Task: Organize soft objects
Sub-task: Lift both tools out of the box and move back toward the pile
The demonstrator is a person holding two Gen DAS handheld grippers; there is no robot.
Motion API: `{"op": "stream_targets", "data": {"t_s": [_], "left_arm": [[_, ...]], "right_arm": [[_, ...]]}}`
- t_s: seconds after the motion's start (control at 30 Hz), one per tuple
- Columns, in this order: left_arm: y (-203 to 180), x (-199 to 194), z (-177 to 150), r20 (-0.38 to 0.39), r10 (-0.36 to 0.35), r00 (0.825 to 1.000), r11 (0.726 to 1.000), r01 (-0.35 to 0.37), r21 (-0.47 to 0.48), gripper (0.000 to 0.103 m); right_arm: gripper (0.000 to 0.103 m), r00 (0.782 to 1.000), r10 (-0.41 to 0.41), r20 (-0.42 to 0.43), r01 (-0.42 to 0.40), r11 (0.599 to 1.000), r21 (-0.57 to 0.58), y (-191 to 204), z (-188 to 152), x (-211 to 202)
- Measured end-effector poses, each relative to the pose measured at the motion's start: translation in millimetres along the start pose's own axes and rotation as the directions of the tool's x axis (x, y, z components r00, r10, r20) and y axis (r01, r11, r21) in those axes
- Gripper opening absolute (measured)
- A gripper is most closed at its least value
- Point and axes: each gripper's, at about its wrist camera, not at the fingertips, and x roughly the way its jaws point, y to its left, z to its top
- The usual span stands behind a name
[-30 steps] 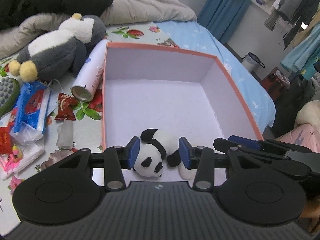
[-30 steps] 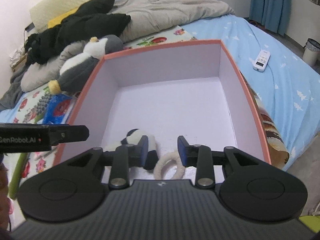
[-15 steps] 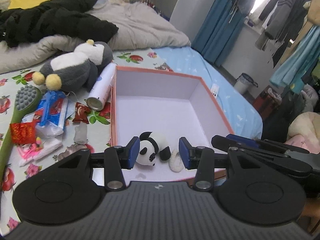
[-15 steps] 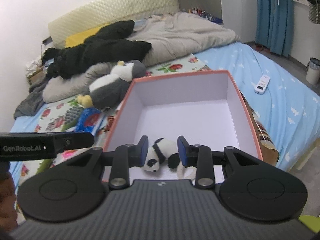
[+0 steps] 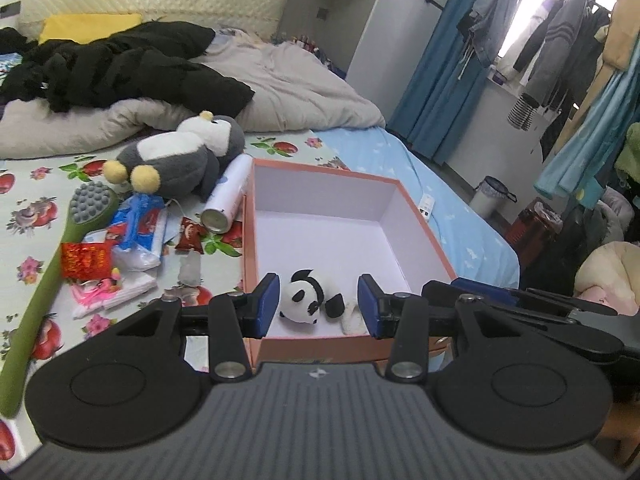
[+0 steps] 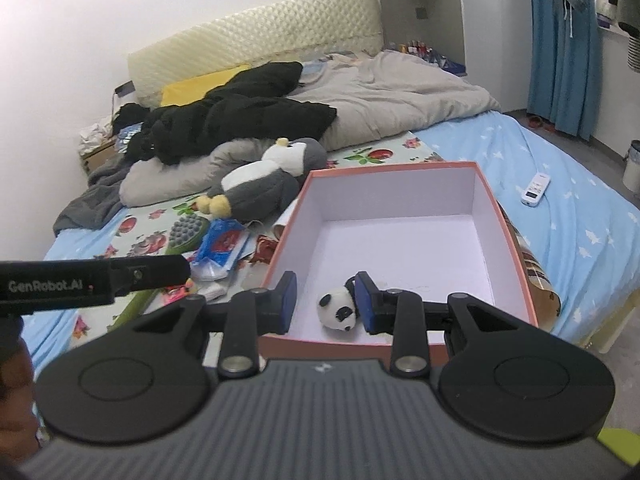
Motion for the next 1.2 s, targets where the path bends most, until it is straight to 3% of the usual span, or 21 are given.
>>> {"op": "stream_targets", "data": {"t_s": [0.43,0.77,1.07,1.2], "left_arm": [[36,-59,-36,0.057,0.083,0.995,0.994,-0.079,-0.082,0.05],[79,-100,-76,0.064,0.203,0.977,0.962,-0.187,-0.197,0.05],[116,-99,-93,0.014,0.245,0.969,0.935,-0.233,-0.269,0.051],[131,-86,-90,-0.001,0.257,0.966,0.927,-0.248,-0.28,0.056]], "right_arm": [[0.035,0.997,0.076,0.015,-0.075,0.995,-0.067,41,-14,-21],[0.035,0.978,0.201,-0.054,-0.207,0.97,-0.129,89,-34,-13],[0.035,0.965,0.23,-0.13,-0.249,0.956,-0.157,115,-52,10],[0.035,0.964,0.224,-0.144,-0.247,0.954,-0.172,123,-52,26]]}}
